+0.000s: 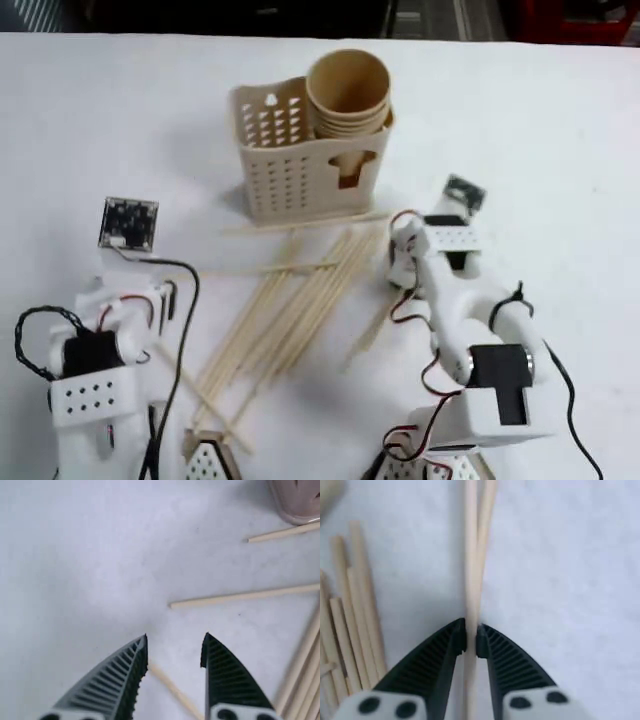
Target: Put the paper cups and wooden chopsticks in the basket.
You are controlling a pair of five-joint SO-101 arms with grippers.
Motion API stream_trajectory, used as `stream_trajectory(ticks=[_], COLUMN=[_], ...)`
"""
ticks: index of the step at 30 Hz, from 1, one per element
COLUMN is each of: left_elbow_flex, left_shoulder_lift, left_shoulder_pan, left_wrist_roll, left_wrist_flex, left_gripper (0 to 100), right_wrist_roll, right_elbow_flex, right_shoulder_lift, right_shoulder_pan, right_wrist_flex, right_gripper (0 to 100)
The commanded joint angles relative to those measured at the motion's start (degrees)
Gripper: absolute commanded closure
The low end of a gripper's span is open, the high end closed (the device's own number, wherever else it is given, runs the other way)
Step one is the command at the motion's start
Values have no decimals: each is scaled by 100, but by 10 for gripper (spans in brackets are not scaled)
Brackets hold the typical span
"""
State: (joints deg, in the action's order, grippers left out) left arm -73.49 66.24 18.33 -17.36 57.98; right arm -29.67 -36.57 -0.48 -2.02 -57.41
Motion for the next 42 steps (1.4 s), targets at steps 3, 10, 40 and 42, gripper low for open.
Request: stream_trajectory(ticks=[3,10,40,42], left_elbow_flex=[-290,-756,-1196,-1196], left_shoulder_lift=[497,1182,2193,2193], left_shoulder_pan=[40,40,40,40], left_wrist_roll=[-62,-62,-62,-62], left_wrist_flex=[-158,-158,97,97], left_gripper=[819,819,819,819], right_wrist_roll=[378,949,1591,1732], right_elbow_flex=[501,510,2971,2971], right_shoulder_lift=[-1218,-2879,-2923,-2615], right_shoulder_pan=[286,163,-1938,-2062], right_wrist_flex=[-505,-470,3468,3811], right_gripper=[981,981,981,981])
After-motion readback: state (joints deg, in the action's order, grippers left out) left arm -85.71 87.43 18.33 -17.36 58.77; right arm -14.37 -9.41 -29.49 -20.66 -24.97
